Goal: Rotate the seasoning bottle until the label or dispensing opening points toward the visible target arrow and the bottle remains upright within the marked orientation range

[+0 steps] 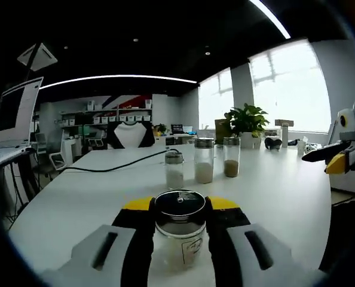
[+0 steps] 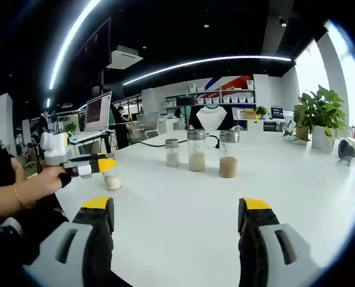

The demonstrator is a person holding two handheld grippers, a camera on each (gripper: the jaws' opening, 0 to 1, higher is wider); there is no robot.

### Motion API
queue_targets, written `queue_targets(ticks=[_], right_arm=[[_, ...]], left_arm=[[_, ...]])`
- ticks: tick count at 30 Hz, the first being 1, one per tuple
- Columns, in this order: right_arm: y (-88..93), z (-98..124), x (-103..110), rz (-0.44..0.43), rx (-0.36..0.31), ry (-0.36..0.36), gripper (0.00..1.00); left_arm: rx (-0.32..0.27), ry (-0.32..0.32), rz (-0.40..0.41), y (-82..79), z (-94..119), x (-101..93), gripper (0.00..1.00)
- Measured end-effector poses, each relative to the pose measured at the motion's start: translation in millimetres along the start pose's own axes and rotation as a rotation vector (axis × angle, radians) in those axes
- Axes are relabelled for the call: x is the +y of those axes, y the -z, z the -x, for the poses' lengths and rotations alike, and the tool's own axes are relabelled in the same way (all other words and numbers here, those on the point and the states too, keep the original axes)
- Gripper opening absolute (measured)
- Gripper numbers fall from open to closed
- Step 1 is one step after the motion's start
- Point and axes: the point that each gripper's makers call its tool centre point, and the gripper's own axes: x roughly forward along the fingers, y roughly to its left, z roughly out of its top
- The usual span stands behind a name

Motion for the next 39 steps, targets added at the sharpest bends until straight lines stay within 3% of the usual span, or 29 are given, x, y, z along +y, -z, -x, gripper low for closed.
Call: queue_targets(ticks=[10,13,16,19,30,39], right_arm=[[0.6,1,1,-0.015,-0.011,-0.016,0.86],[1.3,3,1,-0.025,-0.015,-0.015,0.86],[2.1,5,0,-0.028,-0.015,-0.011,0.86],[0.1,8,-2,-0.025,-0.024,-0.007,0.86],[-0.6,17,-7,-0.043,-0.032,0.011,0.85],[-2.8,25,-9,-0.046,-0.044,0.014,0.85]], left_arm=[[0.028,0.004,-0.008,2.9,0,-1.0,0.35],[0.092,0.004,-0.042,9.7,0,-1.7,0.4],[0.094,-0.01,-0.042,9.7,1,-2.7,0.49],[0.104,-0.019,0.015,10.6,3,-2.8,0.56],[0.073,-0.062,0.014,-6.6,13,-5.1,0.71],[0.064,-0.057,-0.022,-26.3,18,-16.2,0.72]])
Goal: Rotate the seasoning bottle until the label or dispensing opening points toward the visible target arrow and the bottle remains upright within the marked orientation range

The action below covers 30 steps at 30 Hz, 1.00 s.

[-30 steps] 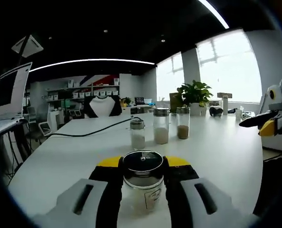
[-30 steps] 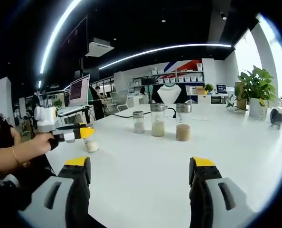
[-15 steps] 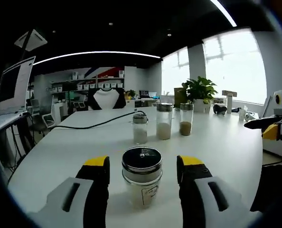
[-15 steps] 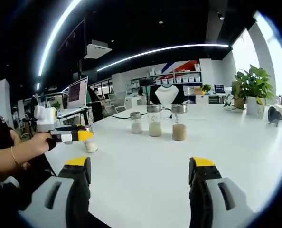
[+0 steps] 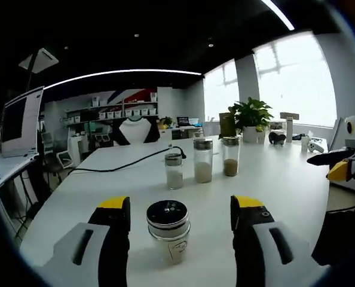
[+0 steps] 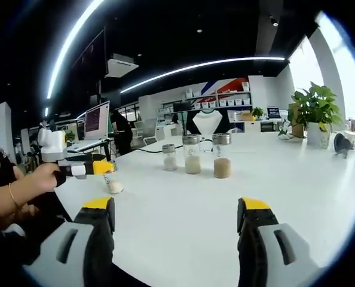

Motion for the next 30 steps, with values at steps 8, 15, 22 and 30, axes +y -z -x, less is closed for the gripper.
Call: queue_targets(ticks=[8,15,22,30], right_arm=[[-2.7,10,-6,-0.016,-0.01,0.012,0.83],[-4.2,20,-14,-0.016,-0.012,0.039,0.82],[-8.2,25,-18,-0.013,-0.024,0.046,0.78],[-11.5,27,-23,-0.013,-0.032,0.049,0.78]], left_arm=[[-0.016,-0.011,0.055,-9.8,-5,-3.7,0.73],[-0.062,-0.023,0.082,-32.0,-10,-11.8,0.72],[-0.104,0.003,0.058,-52.0,-28,-25.6,0.72],[-0.045,0.021,-0.003,-49.7,-52,-41.5,0.72]])
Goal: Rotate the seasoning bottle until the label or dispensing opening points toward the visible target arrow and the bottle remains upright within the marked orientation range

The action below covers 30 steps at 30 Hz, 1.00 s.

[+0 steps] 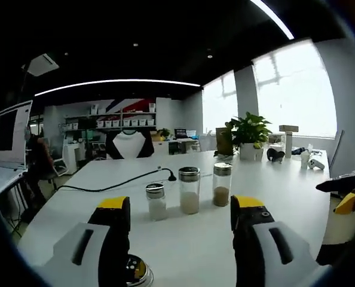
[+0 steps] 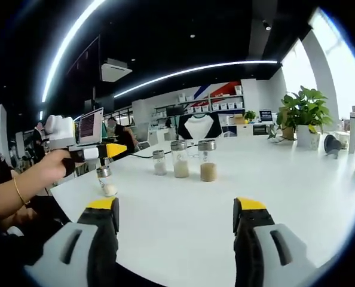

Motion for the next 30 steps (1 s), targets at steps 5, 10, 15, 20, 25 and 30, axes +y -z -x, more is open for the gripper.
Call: queue_targets(ticks=[5,10,15,20,25,30], right_arm=[[4.0,0,-2,-0.005,0.016,0.002,0.77],[3.9,0,-3,-0.001,0.019,0.003,0.76],[2.1,0,-4,0.011,0.02,0.0,0.74],[1.5,-1,-7,0.011,0.021,0.005,0.74],[2.0,-2,-7,0.007,0.027,0.0,0.72],[-1.8,-5,-8,0.021,0.023,0.0,0.72]], left_arm=[[0.0,-0.029,-0.041,-2.5,-13,-5.3,0.72],[-0.038,-0.027,0.039,-5.9,-24,-9.0,0.7],[-0.02,-0.038,0.027,-1.7,-35,-8.2,0.69],[-0.02,-0.068,0.019,-2.2,-46,-1.3,0.69],[-0.027,-0.076,-0.026,-8.5,-57,0.3,0.67],[-0.025,-0.103,-0.036,-10.8,-72,7.6,0.67]])
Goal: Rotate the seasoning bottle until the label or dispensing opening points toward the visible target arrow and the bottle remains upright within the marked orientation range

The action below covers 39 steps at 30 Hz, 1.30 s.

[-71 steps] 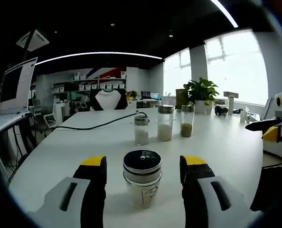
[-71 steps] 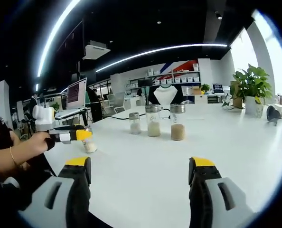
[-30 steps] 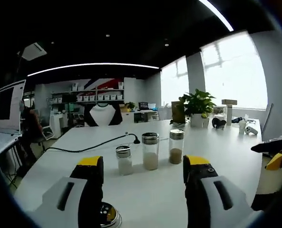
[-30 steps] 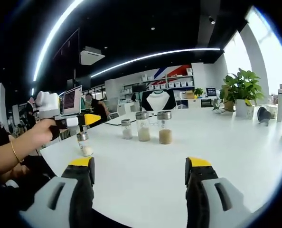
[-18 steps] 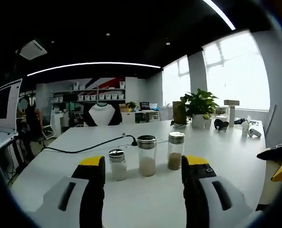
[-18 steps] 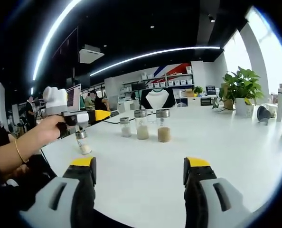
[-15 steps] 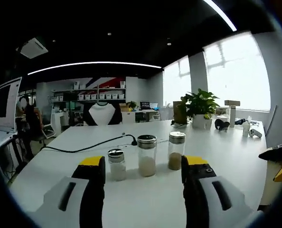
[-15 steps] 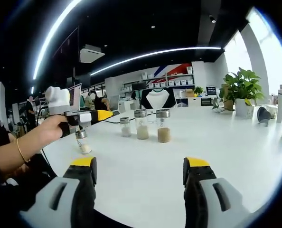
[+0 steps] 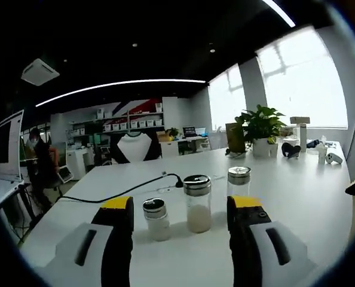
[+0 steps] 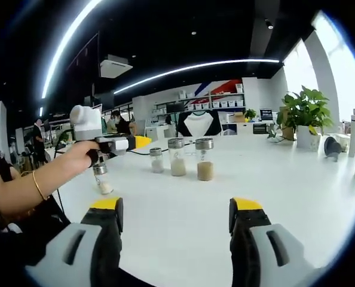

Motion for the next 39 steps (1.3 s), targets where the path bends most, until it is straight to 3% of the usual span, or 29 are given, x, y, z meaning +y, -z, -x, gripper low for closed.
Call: queue_targets(ticks=[3,7,10,35,39], right_arm=[[-1.8,-2,-2,0.004,-0.003,-0.005,0.72],[-0.4,-6,-3,0.005,0.004,-0.011,0.72],[0.8,-8,-4,0.004,0.009,-0.012,0.72],[5.4,-28,-22,0.013,0.047,-0.011,0.7],[6.1,-29,-25,0.012,0.049,-0.007,0.7]], left_arm=[[-0.047,-0.012,0.006,-4.9,-6,0.5,0.67],[-0.023,-0.007,-0.035,3.8,-13,-1.3,0.66],[-0.01,-0.055,-0.004,11.4,-17,10.5,0.64],[0.061,-0.09,0.075,57.5,-77,40.8,0.54],[0.069,-0.116,0.002,57.5,-85,45.6,0.52]])
